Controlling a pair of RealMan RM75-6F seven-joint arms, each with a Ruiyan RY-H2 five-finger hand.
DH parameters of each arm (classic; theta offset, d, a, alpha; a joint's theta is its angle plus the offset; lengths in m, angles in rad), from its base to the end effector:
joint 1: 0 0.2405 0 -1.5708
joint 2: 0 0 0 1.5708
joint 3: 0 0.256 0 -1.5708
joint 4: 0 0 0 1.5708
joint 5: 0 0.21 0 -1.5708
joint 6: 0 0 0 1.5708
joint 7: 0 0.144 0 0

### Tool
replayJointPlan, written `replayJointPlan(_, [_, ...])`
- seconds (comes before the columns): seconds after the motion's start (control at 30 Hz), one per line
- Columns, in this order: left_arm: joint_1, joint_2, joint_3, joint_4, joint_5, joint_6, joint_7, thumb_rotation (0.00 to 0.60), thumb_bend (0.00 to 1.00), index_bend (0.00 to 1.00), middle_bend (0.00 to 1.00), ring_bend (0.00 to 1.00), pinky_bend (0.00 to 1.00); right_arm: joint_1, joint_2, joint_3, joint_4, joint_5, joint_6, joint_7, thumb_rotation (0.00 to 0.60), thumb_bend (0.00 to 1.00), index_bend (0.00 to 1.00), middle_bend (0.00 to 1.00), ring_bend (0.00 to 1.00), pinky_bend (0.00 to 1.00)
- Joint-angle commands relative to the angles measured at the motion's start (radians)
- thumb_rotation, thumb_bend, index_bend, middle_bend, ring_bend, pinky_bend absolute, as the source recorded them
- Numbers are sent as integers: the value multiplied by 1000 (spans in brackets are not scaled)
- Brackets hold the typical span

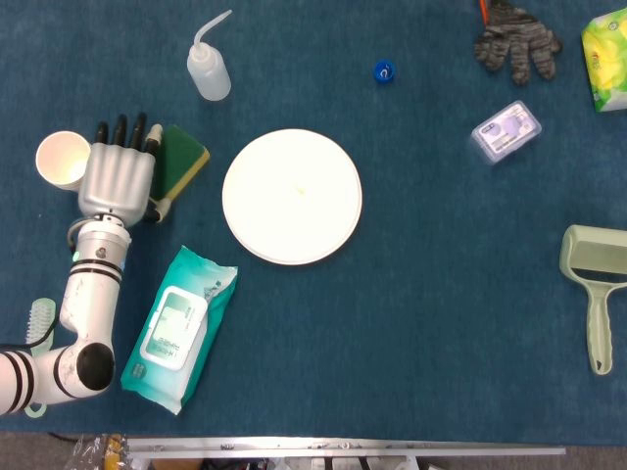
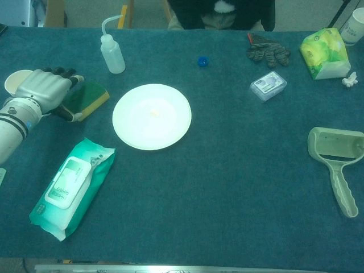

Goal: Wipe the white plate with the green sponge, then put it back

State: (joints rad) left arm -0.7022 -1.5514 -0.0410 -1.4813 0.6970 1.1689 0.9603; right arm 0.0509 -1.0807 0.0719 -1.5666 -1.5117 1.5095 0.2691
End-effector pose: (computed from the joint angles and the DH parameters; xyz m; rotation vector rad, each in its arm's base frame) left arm -0.2329 0.3221 -0.0045 -1.7385 -0.6915 -0.2654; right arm -0.3235 -0.1755 0.1820 1.2776 -1.0193 1.0629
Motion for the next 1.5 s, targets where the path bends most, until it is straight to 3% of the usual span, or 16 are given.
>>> replayJointPlan(0.03, [-2,-7,2,18,-15,11,29,348,246,79,0,0,22,-1,2,0,-4,-1,3,-3,600,388,389,394,244,450])
replayJointPlan(0.27, [-5,-22,-13,42,-34,1,35,325,246,224,0,0,22,-5,7,0,-13,-5,11,-8,600,388,390,394,244,450])
replayJointPlan(0.73, [-10,-58,-19,92,-32,-6,47,316,246,251,0,0,22,-8,11,1,-15,-5,14,-7,600,388,389,394,244,450])
replayJointPlan(0.97, [-1,-73,-30,96,13,6,-1,326,246,364,7,0,22,-11,12,2,-15,-7,21,-4,600,388,389,394,244,450])
replayJointPlan(1.23, [14,7,-37,-17,62,24,-35,340,246,421,33,0,22,-11,12,2,-13,-12,24,2,600,388,389,394,244,450])
replayJointPlan(1.5, [7,131,-3,-206,140,76,49,339,246,422,38,0,22,-4,2,2,-10,-18,17,3,600,388,389,394,244,450])
